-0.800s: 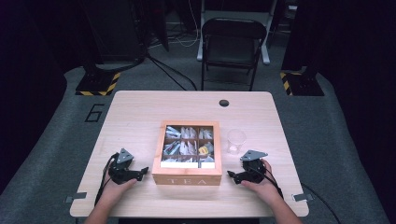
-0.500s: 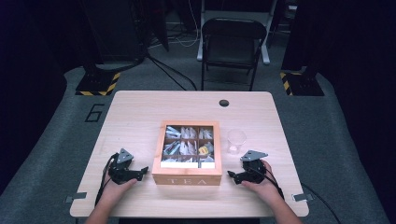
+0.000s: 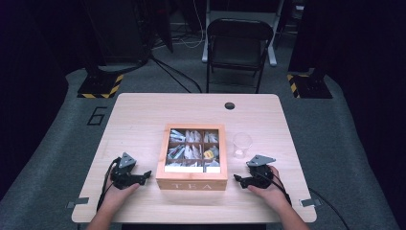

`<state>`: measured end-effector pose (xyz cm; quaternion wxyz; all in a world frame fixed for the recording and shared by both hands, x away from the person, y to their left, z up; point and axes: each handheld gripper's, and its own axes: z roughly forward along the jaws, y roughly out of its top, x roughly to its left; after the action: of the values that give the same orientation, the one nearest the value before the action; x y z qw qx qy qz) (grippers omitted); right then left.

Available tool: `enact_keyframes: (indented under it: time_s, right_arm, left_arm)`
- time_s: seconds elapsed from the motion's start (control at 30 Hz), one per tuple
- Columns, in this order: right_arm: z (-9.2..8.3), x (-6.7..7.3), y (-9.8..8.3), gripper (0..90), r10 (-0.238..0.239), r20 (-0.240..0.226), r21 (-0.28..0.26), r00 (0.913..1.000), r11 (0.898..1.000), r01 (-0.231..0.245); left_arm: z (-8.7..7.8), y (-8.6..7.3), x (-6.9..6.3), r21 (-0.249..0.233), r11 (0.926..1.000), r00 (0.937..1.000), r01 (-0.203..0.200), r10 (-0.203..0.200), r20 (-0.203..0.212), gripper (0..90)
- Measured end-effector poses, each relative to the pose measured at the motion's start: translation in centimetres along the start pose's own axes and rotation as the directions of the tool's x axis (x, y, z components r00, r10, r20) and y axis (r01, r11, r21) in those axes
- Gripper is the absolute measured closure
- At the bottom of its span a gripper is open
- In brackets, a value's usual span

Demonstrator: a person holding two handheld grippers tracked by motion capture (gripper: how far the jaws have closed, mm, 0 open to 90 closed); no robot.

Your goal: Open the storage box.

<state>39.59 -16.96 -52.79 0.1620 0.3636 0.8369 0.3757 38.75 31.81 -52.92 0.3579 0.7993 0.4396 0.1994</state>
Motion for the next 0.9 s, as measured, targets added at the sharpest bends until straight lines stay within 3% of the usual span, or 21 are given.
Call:
enact_keyframes:
  time_s: [0.43,0.7,0.9]
  right_arm:
    - [-0.3,-0.1,0.0,33.3,0.008,0.009,-0.003,0.9999,1.000,-0.008]
    - [-0.9,0.1,0.4,37.5,0.012,-0.011,0.004,0.9999,1.000,-0.012]
    - [-1.8,0.5,1.0,40.6,0.015,-0.008,-0.027,0.9999,1.000,-0.015]
  left_arm:
    - [-0.1,-0.1,0.0,-0.015,0.9998,0.9999,0.011,-0.011,-0.013,26.4]
    - [-0.6,0.1,-0.1,0.005,1.0000,0.9999,0.002,-0.002,0.011,34.8]
    - [-1.7,0.5,-0.6,-0.028,0.9995,0.9991,0.017,-0.016,0.038,36.7]
